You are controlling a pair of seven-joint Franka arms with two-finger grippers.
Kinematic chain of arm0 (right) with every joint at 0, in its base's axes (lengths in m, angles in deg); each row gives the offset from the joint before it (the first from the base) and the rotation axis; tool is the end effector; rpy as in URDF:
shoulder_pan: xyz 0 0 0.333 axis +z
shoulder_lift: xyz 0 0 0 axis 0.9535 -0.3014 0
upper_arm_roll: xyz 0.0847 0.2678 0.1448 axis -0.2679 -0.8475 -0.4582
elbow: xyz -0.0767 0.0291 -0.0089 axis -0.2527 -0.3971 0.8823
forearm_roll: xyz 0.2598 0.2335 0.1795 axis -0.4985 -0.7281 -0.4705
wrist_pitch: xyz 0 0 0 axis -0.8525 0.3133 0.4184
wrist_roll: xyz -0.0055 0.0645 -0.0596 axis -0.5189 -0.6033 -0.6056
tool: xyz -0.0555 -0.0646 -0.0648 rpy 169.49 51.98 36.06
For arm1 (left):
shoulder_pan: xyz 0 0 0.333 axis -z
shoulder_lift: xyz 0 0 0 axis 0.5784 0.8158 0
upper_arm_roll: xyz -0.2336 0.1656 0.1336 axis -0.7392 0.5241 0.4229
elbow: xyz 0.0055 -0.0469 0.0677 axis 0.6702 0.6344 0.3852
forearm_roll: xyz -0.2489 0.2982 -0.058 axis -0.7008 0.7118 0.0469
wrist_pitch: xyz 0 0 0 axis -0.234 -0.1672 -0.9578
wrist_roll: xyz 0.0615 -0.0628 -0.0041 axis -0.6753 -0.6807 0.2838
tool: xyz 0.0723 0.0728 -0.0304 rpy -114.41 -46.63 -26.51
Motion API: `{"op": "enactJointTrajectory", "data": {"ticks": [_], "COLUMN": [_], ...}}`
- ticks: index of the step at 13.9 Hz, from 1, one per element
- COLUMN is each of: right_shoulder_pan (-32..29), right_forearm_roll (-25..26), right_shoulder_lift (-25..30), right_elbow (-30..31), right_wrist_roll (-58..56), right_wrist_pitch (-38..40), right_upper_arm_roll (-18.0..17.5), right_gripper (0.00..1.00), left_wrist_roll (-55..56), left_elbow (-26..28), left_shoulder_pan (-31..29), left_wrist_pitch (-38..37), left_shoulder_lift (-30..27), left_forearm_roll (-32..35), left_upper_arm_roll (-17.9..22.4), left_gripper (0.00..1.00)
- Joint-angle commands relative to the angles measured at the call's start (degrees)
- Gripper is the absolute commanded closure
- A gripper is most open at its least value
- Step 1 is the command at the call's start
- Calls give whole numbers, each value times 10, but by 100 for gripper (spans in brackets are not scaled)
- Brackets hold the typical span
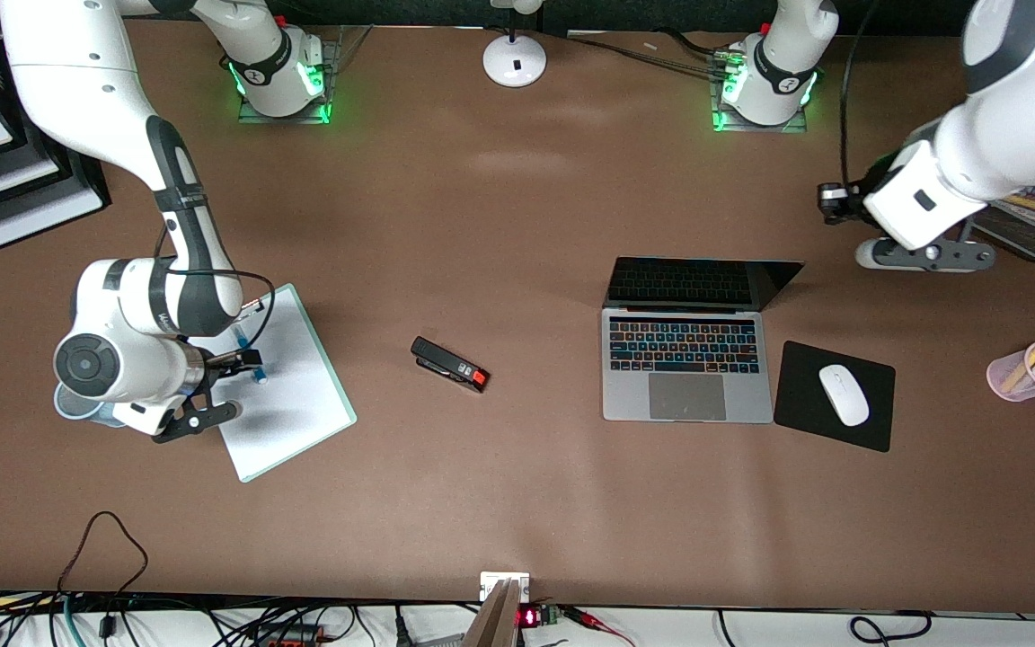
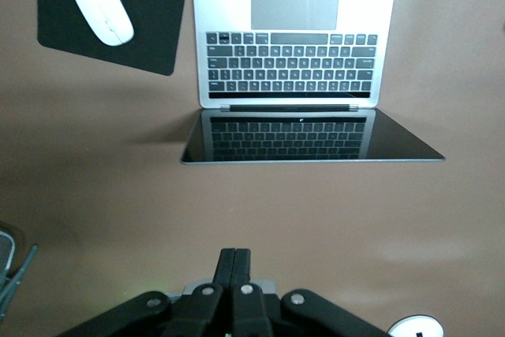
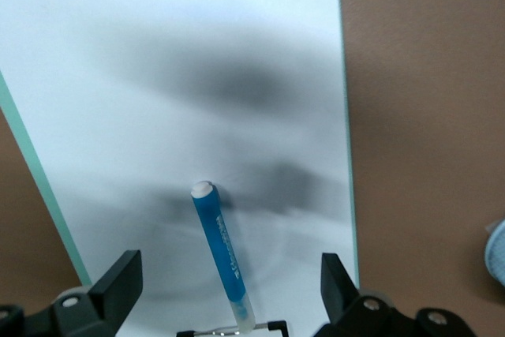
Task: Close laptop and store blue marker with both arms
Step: 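Reach the right gripper to the blue marker while the left gripper approaches the laptop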
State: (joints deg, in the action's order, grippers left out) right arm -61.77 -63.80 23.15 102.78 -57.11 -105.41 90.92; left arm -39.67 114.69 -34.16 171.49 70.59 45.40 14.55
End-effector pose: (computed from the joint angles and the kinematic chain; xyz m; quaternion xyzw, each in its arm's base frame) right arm 0.6840 0.0476 0.2373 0.9784 0.1792 -0.0998 0.0238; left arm 0.5487 -0.1214 0.5579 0.9907 0.0036 -0.1328 0.0290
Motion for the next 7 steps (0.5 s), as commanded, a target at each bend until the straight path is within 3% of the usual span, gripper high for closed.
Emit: {"op": "enactJointTrajectory", "data": {"ticks": [1, 4, 5, 7], "right_shoulder_pan": [8, 12, 9, 5], "right_forearm_roll": [-5, -5, -4, -8], "right_shoulder_lift": [7, 5, 3, -4], "right_elbow": [32, 37, 37, 36], "right_wrist_roll": [-12, -44, -78, -115], "right_wrist_pitch": [-32, -39, -39, -44], "right_upper_arm_roll": [2, 2, 2, 2], "right_gripper": [0, 0, 8, 13], "left_wrist_roll": [48, 108, 125, 134], "left_elbow": [-1, 32, 44, 75], "left_shoulder_pan": [-1, -1, -1, 0], "left_wrist_pitch": [-12, 11, 22, 54], "left_shoulder_lift": [-2, -2, -3, -5], "left_forearm_roll": [-10, -10, -10, -9], "left_upper_arm_roll": [-34, -75, -81, -90], "left_gripper": [100, 100, 100, 100]}}
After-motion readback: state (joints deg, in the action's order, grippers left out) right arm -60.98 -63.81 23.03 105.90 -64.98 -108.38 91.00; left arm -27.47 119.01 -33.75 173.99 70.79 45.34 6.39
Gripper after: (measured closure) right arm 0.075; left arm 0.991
